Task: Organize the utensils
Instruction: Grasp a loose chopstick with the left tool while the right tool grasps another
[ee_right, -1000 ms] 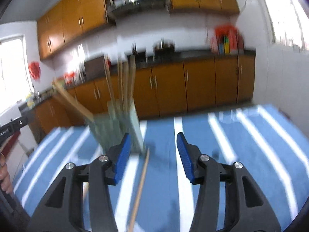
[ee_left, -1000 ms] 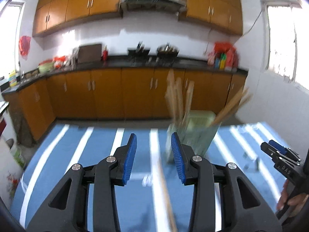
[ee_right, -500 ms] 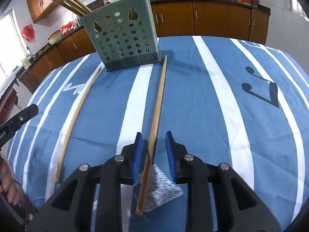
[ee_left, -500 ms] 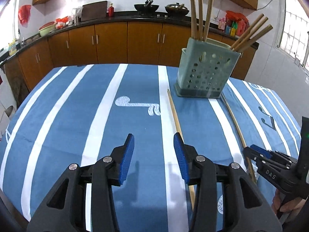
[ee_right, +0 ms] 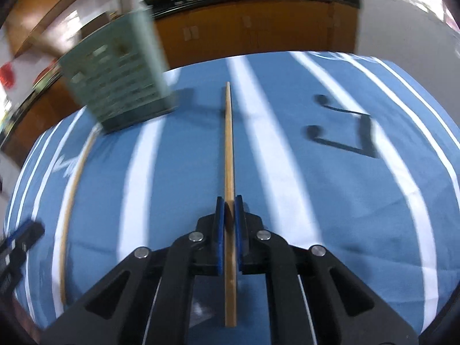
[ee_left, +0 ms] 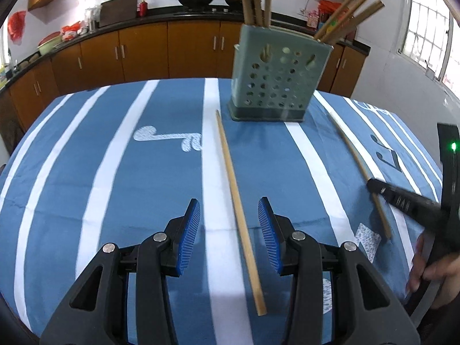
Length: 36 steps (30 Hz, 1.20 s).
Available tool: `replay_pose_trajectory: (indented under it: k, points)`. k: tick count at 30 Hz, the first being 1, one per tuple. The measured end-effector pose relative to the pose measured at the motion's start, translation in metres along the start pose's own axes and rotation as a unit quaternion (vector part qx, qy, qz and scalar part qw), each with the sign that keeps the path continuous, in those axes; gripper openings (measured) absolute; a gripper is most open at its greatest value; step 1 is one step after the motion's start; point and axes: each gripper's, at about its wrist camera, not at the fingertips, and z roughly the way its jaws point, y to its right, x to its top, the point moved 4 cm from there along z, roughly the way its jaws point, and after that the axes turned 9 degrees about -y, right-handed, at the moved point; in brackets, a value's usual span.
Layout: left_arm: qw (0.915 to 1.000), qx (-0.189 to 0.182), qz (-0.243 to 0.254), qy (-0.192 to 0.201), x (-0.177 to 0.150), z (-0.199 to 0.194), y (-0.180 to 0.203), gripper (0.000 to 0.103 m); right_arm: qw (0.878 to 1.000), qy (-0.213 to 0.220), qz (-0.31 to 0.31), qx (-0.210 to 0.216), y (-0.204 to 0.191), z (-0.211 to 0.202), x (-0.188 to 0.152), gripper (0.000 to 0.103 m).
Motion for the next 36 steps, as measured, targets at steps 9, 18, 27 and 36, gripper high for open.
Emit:
replay_pose_trajectory:
  k: [9, 18, 27, 36]
  points:
    - [0.9989, 0.019, 0.018, -0.039, -0.004, 0.026, 0.015, 0.03, 1.0, 0.001, 0.016, 0.001, 0.023, 0.0, 0.005, 0.008]
    - [0.9978, 0.048, 0.017, -0.043, 0.001, 0.033, 0.002, 0.007, 1.0, -0.004, -0.013, 0.012, 0.009, 0.003, 0.005, 0.008]
    - [0.9969, 0.056, -0.031, -0.046, 0.027, 0.044, -0.048, 0.007, 0.997, -0.01, -0.068, 0.018, -0.016, 0.011, 0.014, 0.008]
    - [0.9975, 0.058, -0.031, -0.027, 0.03, 0.047, -0.053, 0.008, 0.996, 0.006, -0.091, 0.001, -0.017, 0.018, 0.023, 0.008]
